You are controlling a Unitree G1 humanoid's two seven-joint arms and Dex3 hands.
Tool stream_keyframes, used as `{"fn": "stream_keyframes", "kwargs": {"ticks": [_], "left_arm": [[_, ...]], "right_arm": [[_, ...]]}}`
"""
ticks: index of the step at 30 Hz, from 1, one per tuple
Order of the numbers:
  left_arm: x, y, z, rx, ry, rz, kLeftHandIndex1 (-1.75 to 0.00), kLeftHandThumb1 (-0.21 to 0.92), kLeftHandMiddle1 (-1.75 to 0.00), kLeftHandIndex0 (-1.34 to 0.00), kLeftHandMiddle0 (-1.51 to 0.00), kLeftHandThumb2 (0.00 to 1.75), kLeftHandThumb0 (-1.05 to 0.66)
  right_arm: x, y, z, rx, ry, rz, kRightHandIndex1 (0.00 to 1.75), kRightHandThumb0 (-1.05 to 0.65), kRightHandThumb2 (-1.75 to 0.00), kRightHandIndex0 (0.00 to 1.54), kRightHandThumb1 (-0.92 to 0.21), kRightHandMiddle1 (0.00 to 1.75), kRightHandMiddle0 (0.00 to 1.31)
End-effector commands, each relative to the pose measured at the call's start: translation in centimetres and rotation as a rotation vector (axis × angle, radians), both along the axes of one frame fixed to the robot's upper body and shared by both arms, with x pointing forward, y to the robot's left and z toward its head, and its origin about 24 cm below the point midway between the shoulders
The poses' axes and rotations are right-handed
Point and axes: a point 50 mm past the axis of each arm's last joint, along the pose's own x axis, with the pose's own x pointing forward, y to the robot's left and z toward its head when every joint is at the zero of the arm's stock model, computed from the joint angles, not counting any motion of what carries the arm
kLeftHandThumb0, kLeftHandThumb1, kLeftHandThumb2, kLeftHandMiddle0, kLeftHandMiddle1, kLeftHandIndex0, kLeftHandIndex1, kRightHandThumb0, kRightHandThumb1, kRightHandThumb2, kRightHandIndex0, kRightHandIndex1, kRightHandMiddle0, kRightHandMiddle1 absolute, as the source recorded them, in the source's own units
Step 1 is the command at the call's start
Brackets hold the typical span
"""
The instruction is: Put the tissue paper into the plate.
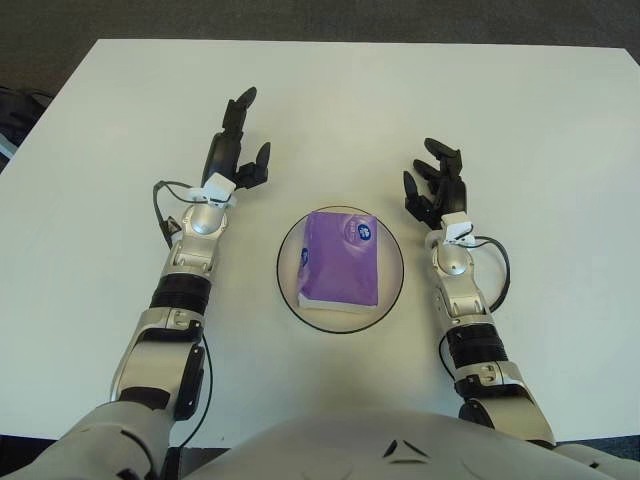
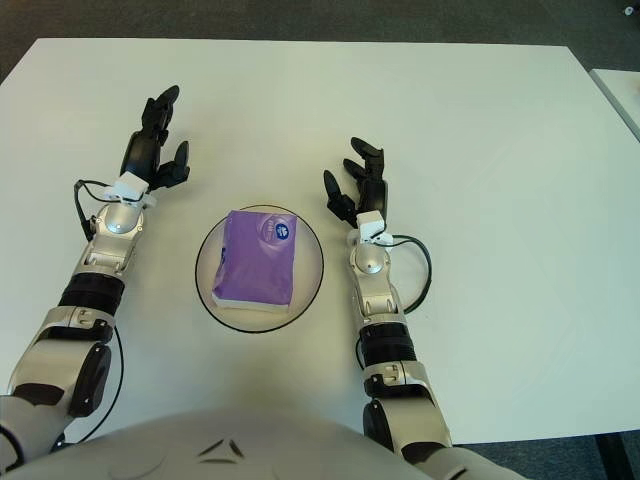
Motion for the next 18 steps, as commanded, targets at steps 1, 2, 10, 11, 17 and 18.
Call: {"fn": "stream_keyframes", "kwargs": {"ticks": [1, 2, 10, 11, 17, 18], "left_arm": [[-0.1, 0.1, -0.6, -0.030, 0.022, 0.031, -0.47, 0.92, -0.02, 0.00, -0.19, 0.80, -0.73], [-0.1, 0.1, -0.9, -0.035, 0.033, 0.038, -0.47, 0.92, -0.02, 0.00, -0.19, 0.80, -0.73], [0.2, 0.8, -3.1, -0.067, 0.130, 0.103, -0.48, 0.92, -0.04, 0.00, -0.22, 0.77, -0.71], [0.3, 0.9, -3.4, -0.072, 0.142, 0.110, -0.48, 0.92, -0.04, 0.00, -0.23, 0.77, -0.72], [0.4, 1.1, -4.5, -0.107, 0.171, 0.134, -0.49, 0.92, -0.04, 0.00, -0.23, 0.75, -0.72], [0.4, 1.1, -4.7, -0.112, 0.176, 0.137, -0.49, 0.92, -0.04, 0.00, -0.23, 0.75, -0.72]], "right_arm": [[-2.4, -0.9, -5.6, 0.021, 0.271, -0.031, 0.54, -0.50, -0.59, 0.27, -0.81, 0.76, 0.00], [-2.4, -0.8, -5.6, 0.021, 0.271, -0.032, 0.54, -0.50, -0.59, 0.27, -0.81, 0.76, 0.00], [-2.3, -0.8, -5.6, 0.019, 0.271, -0.036, 0.55, -0.50, -0.60, 0.28, -0.80, 0.77, 0.00], [-2.3, -0.9, -5.6, 0.018, 0.272, -0.035, 0.55, -0.50, -0.60, 0.28, -0.80, 0.77, 0.00], [-2.3, -0.9, -5.6, 0.012, 0.270, -0.037, 0.54, -0.52, -0.60, 0.27, -0.81, 0.77, 0.00], [-2.3, -0.9, -5.6, 0.012, 0.269, -0.036, 0.54, -0.52, -0.60, 0.27, -0.81, 0.76, 0.00]]}}
